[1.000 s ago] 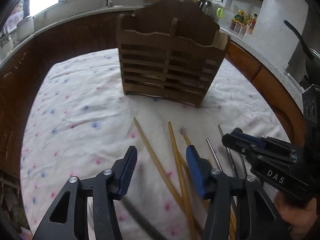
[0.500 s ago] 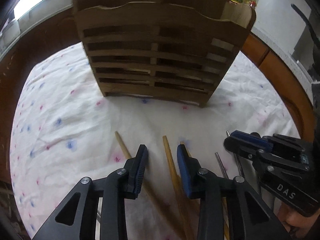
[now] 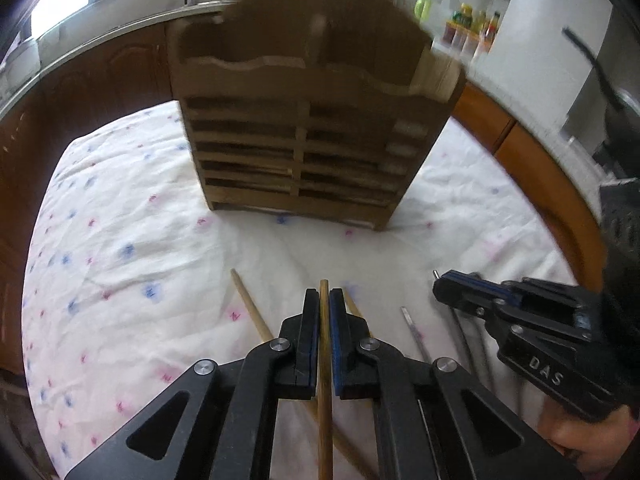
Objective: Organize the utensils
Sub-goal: 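Lift the bamboo chopstick with the left gripper while the right gripper lifts the knife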
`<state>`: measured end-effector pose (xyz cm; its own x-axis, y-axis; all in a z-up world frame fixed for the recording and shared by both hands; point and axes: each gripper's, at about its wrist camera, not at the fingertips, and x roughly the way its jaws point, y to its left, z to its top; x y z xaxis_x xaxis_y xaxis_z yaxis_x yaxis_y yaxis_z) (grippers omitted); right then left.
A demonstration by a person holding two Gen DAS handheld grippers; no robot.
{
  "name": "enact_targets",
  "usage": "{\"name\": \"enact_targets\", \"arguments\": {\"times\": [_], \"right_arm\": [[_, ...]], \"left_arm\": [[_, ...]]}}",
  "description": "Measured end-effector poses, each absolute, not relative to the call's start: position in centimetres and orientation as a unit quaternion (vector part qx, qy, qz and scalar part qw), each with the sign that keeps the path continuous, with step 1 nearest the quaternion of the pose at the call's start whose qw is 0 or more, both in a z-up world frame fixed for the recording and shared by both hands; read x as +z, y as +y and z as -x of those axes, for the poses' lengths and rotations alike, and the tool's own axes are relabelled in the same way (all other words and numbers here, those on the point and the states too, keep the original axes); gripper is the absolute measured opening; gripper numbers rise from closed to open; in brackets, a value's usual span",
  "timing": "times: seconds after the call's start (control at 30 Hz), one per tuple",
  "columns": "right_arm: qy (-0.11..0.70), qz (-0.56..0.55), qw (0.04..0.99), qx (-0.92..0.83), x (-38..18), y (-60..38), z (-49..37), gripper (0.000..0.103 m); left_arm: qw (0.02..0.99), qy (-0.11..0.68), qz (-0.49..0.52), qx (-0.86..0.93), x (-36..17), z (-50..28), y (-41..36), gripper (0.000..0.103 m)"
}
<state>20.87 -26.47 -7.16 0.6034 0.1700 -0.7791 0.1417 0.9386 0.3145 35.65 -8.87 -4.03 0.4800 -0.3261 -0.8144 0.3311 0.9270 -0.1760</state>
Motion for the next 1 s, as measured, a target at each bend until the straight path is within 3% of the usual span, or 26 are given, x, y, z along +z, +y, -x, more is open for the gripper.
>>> {"name": "enact_targets", "arguments": {"times": [0.6,1.0], "right_arm": [[0.312,-0.173,0.934,0.032,3.5,-24.6,-16.6,0.004],[0.230,-0.167,0.958,0.020,8.3,-24.9,-14.9,0.004]], "left_arm": [[0.905,0.361,0.068,-0.213,6.2,-25.2,-0.7,0.003],[0.933,0.288,0.101,-0.193,9.6,-22.3,2.8,0.003]]}}
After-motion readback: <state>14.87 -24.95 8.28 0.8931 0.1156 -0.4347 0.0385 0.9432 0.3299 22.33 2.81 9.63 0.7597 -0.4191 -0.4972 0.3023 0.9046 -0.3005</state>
